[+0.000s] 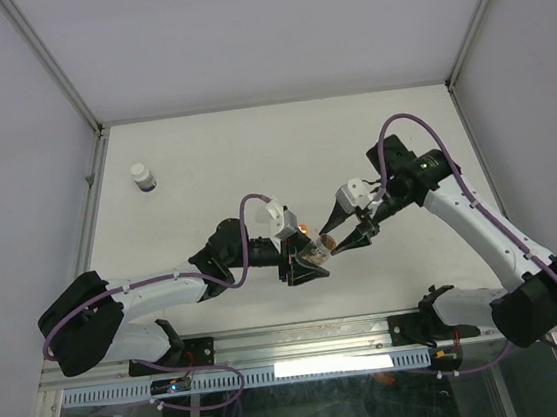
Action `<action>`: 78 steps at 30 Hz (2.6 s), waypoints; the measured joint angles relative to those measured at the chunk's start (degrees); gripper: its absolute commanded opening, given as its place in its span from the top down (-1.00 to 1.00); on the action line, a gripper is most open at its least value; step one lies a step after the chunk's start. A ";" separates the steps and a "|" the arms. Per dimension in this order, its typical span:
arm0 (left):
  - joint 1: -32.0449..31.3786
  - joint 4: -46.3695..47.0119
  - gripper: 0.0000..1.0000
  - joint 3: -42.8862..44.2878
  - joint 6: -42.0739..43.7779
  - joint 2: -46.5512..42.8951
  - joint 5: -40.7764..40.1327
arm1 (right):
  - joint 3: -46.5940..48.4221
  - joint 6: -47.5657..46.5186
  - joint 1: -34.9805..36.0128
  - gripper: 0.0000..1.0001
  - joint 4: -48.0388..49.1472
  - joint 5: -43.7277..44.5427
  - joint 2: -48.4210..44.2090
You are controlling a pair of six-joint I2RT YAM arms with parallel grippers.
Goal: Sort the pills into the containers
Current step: Screw the lid of the pill bottle onto the pill bottle.
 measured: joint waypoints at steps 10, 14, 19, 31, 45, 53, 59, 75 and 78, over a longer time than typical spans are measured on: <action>-0.02 -1.42 1.00 -0.17 -0.96 -0.09 -2.19 | -2.97 15.69 1.05 0.52 9.31 3.52 -2.60; -0.07 -2.43 1.00 -0.92 -0.98 -0.68 -6.01 | -4.50 29.90 2.21 0.56 16.83 8.04 -3.48; -0.50 -5.07 1.00 -1.07 0.66 -2.23 -14.43 | -5.18 48.94 2.99 0.56 25.57 14.60 -3.39; -0.55 -6.03 1.00 -1.07 1.66 -0.98 -27.85 | -5.33 75.19 2.84 -0.18 37.03 21.86 1.66; -0.50 -0.28 1.00 -2.12 1.31 -1.20 -26.82 | -5.33 70.51 -4.83 -0.98 36.00 6.36 -2.40; 0.04 2.95 1.00 -3.21 -0.55 -2.56 -17.92 | -5.16 52.04 -9.90 -0.98 28.04 -1.46 -5.57; 1.14 6.14 1.00 -3.26 -3.85 -3.48 -7.39 | 0.87 17.09 -9.92 -0.95 5.16 -6.69 -3.80; 1.49 7.08 1.00 1.51 -6.21 -1.11 6.01 | 7.19 0.81 -1.70 -0.38 -6.47 -7.23 0.37; 1.49 7.04 1.00 1.88 -6.23 -0.11 6.47 | 7.15 2.23 -0.83 -0.33 -5.38 -7.06 0.37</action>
